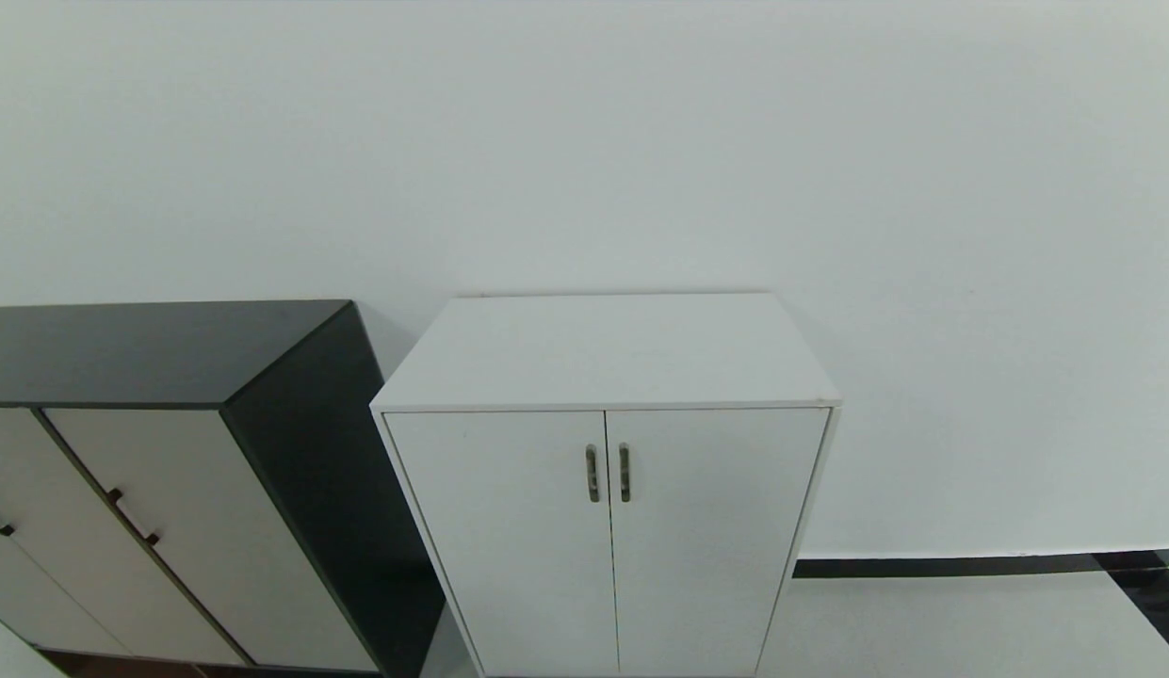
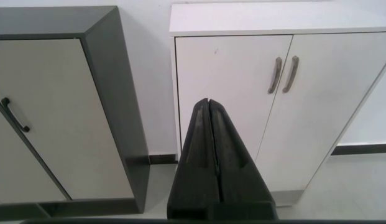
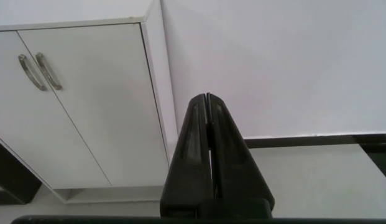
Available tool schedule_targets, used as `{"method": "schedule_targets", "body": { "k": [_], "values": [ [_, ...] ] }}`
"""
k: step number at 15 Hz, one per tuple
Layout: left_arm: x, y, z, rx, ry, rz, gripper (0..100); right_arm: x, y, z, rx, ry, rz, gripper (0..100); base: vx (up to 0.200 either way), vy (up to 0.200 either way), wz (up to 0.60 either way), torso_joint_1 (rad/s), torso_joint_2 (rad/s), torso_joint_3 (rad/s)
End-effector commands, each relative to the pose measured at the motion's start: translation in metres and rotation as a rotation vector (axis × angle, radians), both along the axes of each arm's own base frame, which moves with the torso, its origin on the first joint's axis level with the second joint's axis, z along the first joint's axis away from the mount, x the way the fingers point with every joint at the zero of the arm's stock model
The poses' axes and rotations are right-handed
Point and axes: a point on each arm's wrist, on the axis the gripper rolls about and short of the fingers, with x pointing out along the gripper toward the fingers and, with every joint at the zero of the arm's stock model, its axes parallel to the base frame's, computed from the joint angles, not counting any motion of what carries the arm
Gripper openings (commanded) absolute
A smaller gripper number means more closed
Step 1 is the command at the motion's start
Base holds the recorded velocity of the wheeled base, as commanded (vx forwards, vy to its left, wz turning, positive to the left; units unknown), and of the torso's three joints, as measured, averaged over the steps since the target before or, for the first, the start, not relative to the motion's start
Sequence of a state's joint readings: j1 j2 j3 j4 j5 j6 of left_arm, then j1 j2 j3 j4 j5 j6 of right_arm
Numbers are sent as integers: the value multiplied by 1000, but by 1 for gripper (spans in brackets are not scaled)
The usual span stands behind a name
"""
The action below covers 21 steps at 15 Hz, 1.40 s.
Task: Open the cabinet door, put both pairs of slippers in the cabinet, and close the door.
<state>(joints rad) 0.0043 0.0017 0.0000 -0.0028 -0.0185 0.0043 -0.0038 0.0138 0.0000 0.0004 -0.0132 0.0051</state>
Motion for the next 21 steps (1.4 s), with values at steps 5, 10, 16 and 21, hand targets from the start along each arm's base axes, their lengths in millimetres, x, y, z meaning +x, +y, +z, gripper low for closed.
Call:
{"method": "schedule_targets", "body": {
  "k": [5, 10, 16, 21],
  "values": [
    [0, 0, 0, 3, -1, 0, 0, -1, 0, 0, 1, -14, 5, 0, 0, 0, 0, 0, 0, 0],
    [0, 0, 0, 3, -1, 0, 0, -1, 0, 0, 3, -14, 5, 0, 0, 0, 0, 0, 0, 0],
    [0, 0, 0, 3, -1, 0, 0, -1, 0, 0, -2, -14, 5, 0, 0, 0, 0, 0, 0, 0],
    [0, 0, 0, 3, -1, 0, 0, -1, 0, 0, 3, -14, 5, 0, 0, 0, 0, 0, 0, 0]
  ]
}}
